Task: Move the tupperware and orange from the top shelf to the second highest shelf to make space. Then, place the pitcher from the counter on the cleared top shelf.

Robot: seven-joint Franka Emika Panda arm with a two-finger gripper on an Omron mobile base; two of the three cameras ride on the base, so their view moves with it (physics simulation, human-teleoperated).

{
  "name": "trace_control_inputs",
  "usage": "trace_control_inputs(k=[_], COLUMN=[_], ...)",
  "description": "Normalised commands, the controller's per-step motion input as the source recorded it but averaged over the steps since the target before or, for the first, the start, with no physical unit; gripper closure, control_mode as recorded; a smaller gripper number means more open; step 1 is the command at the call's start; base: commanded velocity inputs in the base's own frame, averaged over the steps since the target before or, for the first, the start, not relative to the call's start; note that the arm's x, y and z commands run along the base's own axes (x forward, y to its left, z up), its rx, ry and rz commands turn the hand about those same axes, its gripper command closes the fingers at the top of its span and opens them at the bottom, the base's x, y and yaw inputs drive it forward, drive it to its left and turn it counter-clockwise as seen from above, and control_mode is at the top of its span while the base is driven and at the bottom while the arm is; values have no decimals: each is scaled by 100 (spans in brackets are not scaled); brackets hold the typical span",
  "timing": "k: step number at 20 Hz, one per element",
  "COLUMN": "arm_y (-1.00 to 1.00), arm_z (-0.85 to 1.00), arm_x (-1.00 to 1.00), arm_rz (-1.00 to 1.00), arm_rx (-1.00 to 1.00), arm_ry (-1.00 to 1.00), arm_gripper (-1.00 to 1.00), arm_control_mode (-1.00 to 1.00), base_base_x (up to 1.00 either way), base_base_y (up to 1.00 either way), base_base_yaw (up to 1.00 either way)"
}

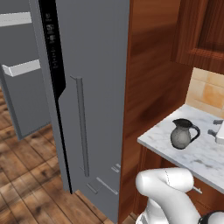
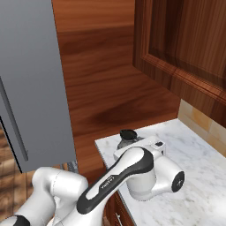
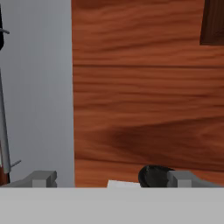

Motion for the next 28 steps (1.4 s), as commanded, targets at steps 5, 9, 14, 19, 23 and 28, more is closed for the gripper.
trace_control_inputs(k=[5,9,14,19,23,28], arm_y=[0,0,0,0,-4,-2], arm_z=[-21,-16,-14,-11,-4,-7], arm_x=[18,21,24,26,12,9], arm_rz=[6,6,6,3,0,0], arm_rx=[0,0,0,0,0,0], arm_ry=[5,2,2,1,0,0], arm_gripper=[-100,-100,-100,-100,-100,-100], arm_control_mode=[-100,-100,-100,-100,-100,-100], base_base_x=[0,0,0,0,0,0], base_base_y=[0,0,0,0,0,0], base_base_yaw=[0,0,0,0,0,0])
